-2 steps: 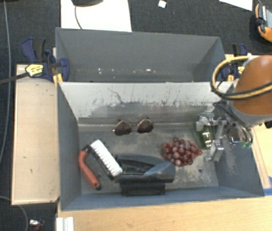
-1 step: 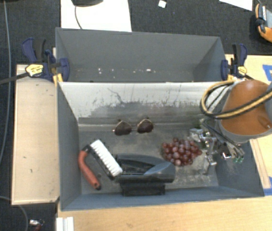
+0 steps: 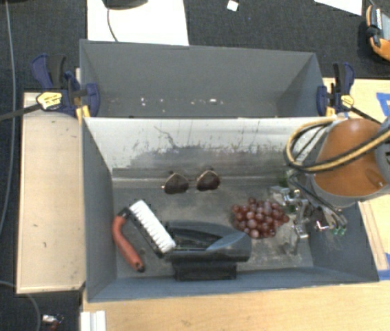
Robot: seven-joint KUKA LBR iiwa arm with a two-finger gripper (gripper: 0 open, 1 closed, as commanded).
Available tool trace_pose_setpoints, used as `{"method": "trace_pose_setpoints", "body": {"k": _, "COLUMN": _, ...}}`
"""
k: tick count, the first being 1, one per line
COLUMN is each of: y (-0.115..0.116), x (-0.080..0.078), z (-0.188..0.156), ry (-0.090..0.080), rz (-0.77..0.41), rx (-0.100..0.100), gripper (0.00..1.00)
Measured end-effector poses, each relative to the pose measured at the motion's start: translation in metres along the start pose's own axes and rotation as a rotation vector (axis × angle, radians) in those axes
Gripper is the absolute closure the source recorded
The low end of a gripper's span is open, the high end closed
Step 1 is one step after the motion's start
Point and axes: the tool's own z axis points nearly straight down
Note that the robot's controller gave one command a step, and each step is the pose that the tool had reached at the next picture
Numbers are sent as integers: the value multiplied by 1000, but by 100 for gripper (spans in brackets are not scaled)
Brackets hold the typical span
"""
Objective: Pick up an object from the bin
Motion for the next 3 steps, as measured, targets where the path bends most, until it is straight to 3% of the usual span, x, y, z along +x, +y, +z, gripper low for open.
{"method": "trace_pose_setpoints", "body": {"k": 1, "y": 4, "x": 2, "z": -3, "ry": 0, "rz": 84, "rx": 1, "gripper": 0}}
{"method": "trace_pose_setpoints", "body": {"k": 2, "y": 14, "x": -3, "z": -5, "ry": -3, "rz": 30, "rx": 2, "gripper": 0}}
{"method": "trace_pose_setpoints", "body": {"k": 3, "y": 49, "x": 0, "z": -61, "ry": -9, "rz": 10, "rx": 3, "gripper": 100}}
